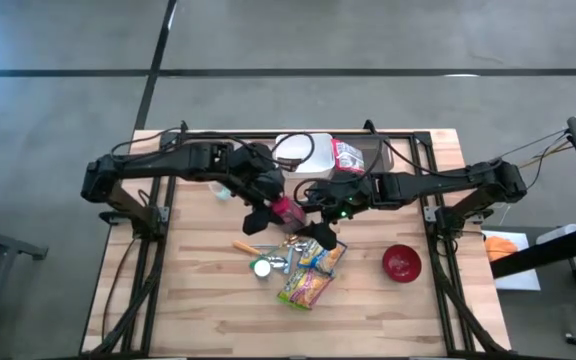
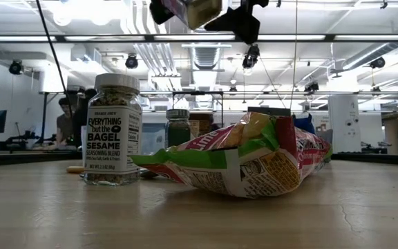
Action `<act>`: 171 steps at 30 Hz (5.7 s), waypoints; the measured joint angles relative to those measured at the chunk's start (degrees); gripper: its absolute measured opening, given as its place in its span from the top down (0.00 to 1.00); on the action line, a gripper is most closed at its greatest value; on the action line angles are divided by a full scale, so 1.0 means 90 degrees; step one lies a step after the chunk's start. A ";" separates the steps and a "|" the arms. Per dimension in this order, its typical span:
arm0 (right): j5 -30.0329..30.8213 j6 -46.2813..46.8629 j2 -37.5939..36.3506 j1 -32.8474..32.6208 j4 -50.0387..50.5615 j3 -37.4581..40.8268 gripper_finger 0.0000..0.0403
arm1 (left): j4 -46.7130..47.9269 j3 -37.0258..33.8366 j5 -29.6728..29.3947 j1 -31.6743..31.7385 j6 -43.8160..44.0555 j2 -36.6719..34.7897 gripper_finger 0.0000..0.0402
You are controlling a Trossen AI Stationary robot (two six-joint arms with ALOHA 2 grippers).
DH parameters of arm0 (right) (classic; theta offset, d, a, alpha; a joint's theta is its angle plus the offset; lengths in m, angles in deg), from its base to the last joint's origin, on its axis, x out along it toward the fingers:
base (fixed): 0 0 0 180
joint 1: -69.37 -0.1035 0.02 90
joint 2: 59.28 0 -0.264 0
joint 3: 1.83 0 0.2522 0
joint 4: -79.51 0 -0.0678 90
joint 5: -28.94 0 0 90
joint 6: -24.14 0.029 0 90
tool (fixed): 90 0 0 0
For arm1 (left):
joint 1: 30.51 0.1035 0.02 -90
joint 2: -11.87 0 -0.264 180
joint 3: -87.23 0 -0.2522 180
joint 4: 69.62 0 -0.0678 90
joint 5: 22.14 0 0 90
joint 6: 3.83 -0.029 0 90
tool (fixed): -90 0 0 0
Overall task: Pick & Place Food Item
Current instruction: Put the red seasoning can into the white bin, then put the yellow spoon into the transparent bin
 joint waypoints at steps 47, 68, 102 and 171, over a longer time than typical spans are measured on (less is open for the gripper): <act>0.2265 0.1976 -0.2184 -0.1202 0.2547 0.0151 0.07 | 0.1958 0.3413 -0.1046 0.3409 -0.3906 0.3955 0.49; 0.2262 0.2474 -0.2188 -0.1342 0.2521 0.0408 0.07 | 0.1103 0.2143 -0.1062 0.3165 -0.3978 0.4133 0.49; 0.2428 0.2515 -0.2188 -0.1491 0.2537 0.0434 0.07 | 0.0715 0.1623 -0.1299 0.3135 -0.3534 0.4133 0.23; 0.2425 0.3097 -0.2187 -0.1486 0.2524 0.0593 0.07 | -0.2214 -0.5586 -0.1308 -0.1323 -0.1240 -0.0994 0.48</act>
